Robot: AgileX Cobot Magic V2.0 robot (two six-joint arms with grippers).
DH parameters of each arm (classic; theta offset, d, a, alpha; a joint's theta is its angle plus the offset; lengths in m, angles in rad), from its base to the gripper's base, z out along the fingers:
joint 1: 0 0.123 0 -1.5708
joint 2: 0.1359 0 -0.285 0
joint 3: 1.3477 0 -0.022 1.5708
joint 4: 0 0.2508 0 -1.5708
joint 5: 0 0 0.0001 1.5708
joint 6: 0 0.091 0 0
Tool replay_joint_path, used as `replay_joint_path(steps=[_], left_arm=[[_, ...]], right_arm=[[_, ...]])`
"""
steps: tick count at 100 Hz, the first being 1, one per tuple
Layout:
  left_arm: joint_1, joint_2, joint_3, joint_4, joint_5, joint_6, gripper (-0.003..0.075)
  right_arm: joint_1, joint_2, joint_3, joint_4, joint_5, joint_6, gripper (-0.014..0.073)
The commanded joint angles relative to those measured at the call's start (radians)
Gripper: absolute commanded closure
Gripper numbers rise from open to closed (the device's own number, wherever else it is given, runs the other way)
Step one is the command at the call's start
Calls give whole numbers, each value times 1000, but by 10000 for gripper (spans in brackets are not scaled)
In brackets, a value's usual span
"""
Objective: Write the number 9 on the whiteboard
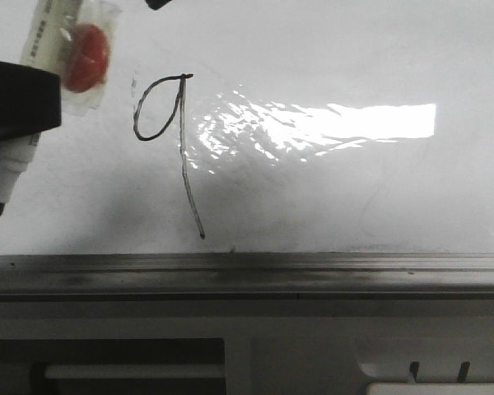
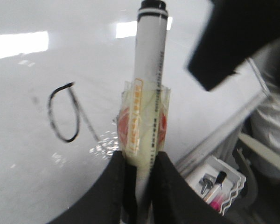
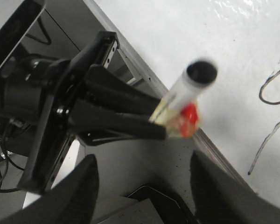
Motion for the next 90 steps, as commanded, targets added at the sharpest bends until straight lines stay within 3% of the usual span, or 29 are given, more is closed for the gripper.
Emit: replay_joint_path(steps=[1, 10, 45, 90], left_arm=[[-5, 18, -27, -294, -76, 3, 741], [-5, 70, -27, -407, -103, 19, 741], [-5, 255, -30, -429, -270, -10, 741], [-5, 321, -30, -427, -278, -65, 738]], right_arm=[[0, -22, -35, 9, -63, -12, 214], [0, -22, -35, 9, -63, -12, 214], [0, -22, -35, 9, -61, -12, 214], [0, -22, -35, 9, -54, -12, 214]])
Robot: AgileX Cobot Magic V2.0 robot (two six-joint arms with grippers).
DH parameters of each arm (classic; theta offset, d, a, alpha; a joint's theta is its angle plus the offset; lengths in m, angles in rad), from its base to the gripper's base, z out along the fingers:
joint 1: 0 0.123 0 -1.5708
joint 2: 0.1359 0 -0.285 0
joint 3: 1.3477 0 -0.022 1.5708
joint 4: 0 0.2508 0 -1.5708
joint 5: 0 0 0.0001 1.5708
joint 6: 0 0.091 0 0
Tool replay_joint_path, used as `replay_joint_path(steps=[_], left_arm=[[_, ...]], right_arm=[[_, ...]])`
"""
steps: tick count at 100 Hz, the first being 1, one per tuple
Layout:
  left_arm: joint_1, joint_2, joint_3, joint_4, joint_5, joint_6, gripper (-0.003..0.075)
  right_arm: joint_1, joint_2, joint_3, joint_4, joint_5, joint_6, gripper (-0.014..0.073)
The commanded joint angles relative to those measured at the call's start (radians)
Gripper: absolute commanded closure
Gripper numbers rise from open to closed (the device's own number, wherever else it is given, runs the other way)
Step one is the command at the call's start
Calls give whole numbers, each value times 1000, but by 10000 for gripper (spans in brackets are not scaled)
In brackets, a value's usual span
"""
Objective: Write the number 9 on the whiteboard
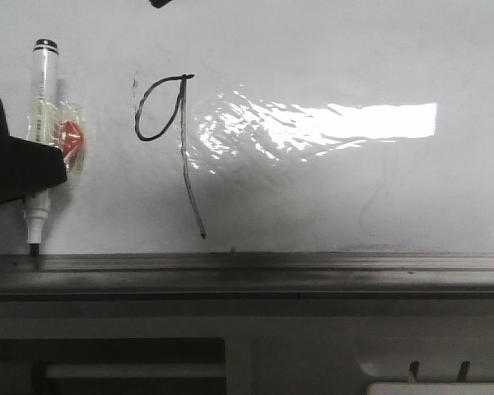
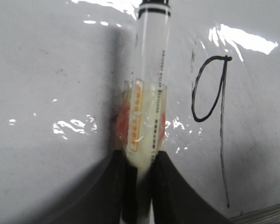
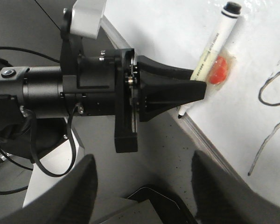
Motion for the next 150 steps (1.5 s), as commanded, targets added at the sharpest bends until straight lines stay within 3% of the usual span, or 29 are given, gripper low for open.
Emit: replay_joint_path(steps=[1, 11, 25, 35, 72, 79, 95, 118, 137, 150], left_arm=[[-5, 8, -25, -17, -48, -17, 738], [-5, 8, -25, -17, -52, -19, 680], [-5, 8, -25, -17, -94, -23, 487], [-5, 8, -25, -17, -129, -38, 427], [-5, -16, -23, 42, -158, -41, 424], [-5, -40, -23, 42, -158, -41, 424], [-5, -120, -15, 42, -158, -41, 425], [-5, -277, 65, 42, -164, -38, 425], [-5, -431, 147, 115, -159, -38, 426], [-5, -519, 169, 150, -105, -38, 454]], right_arm=[[0, -22, -35, 9, -51, -12, 214], [0, -22, -35, 9, -51, -12, 214], [0, -22, -35, 9, -51, -12, 214], [0, -22, -35, 9, -51, -12, 214], [-2, -22, -35, 7, -51, -3, 233], [-2, -26, -35, 3, -51, -3, 331], [-2, -35, -31, -39, -97, -3, 672], [-2, -130, 86, -89, -259, -2, 661], [-2, -338, 356, -127, -547, -2, 661], [-2, -535, 542, -133, -617, -2, 661]])
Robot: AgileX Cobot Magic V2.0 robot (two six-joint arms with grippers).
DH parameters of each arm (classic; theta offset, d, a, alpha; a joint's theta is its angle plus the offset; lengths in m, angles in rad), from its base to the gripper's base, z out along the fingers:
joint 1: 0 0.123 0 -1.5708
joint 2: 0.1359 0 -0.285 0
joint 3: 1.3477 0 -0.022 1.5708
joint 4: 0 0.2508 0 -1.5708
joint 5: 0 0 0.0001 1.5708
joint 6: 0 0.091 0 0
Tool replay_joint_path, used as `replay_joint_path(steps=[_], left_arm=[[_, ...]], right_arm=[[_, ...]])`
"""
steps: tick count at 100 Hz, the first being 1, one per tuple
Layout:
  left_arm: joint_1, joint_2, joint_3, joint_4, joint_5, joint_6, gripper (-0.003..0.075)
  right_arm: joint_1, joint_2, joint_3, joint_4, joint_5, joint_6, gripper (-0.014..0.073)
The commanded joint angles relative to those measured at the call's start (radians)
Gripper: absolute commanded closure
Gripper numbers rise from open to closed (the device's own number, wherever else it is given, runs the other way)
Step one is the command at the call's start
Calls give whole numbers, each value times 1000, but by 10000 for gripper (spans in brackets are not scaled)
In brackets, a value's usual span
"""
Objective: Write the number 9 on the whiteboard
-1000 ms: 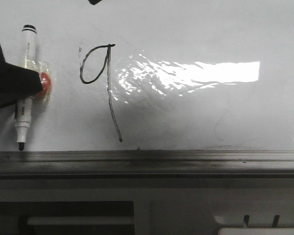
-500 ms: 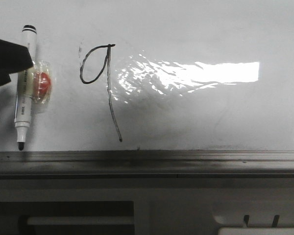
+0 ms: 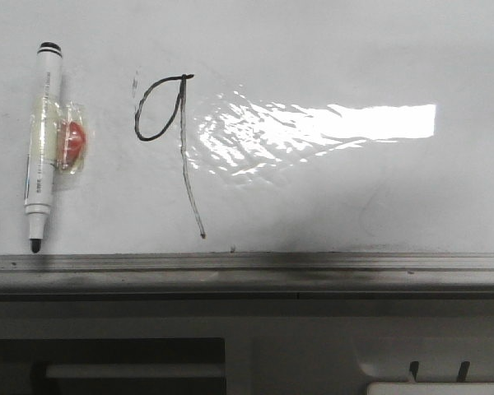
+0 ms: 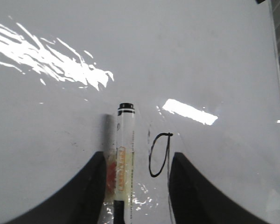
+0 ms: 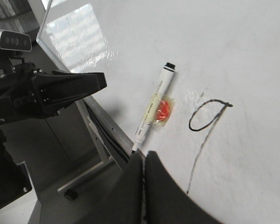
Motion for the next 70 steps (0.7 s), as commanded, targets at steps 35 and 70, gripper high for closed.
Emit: replay_joint_path(steps=[35, 70], left_arm=[[-1, -115, -16, 133, 61, 69, 739], [4, -115, -16, 146, 5, 90, 740]], right_arm=[[-2, -730, 424, -74, -108, -8, 661], [2, -795, 519, -67, -92, -8, 663]])
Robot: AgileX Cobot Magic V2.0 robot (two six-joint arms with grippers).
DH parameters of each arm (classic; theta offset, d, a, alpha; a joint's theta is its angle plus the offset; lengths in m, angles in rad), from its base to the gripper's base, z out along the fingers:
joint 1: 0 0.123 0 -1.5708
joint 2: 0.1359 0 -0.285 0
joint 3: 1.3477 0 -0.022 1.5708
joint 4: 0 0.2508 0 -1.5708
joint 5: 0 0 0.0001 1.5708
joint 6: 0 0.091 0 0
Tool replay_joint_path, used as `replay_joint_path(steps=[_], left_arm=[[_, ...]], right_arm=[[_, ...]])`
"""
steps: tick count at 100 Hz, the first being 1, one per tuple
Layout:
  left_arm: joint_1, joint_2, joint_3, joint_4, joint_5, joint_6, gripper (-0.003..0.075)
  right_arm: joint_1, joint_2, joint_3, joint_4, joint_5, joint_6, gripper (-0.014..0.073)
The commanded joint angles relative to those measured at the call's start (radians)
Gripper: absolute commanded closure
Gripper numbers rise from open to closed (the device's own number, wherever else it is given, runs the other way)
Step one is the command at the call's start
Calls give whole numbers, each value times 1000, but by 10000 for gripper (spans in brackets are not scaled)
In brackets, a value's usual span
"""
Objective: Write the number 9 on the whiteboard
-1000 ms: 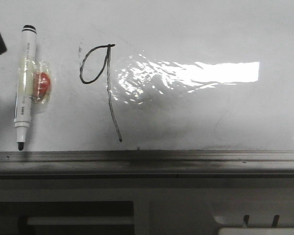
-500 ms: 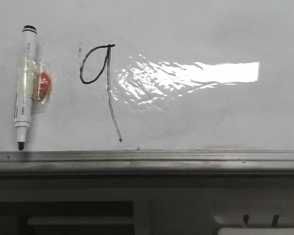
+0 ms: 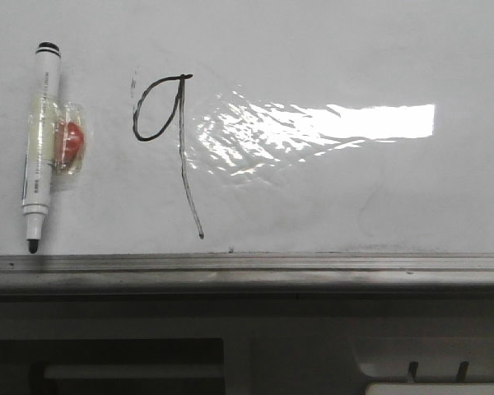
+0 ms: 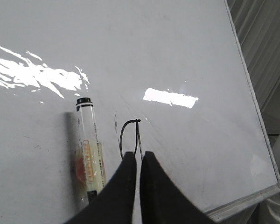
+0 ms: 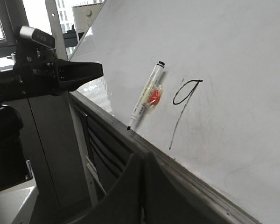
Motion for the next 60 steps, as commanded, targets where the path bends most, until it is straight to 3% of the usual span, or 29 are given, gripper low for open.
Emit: replay_joint_path(steps=[1, 60], left_arm=[[1, 2, -28, 24, -116, 4, 740], [0, 4, -28, 33, -161, 4, 740]], right_arm=[[2, 24, -24, -2, -75, -8, 663], [2, 24, -24, 0, -75, -8, 663]])
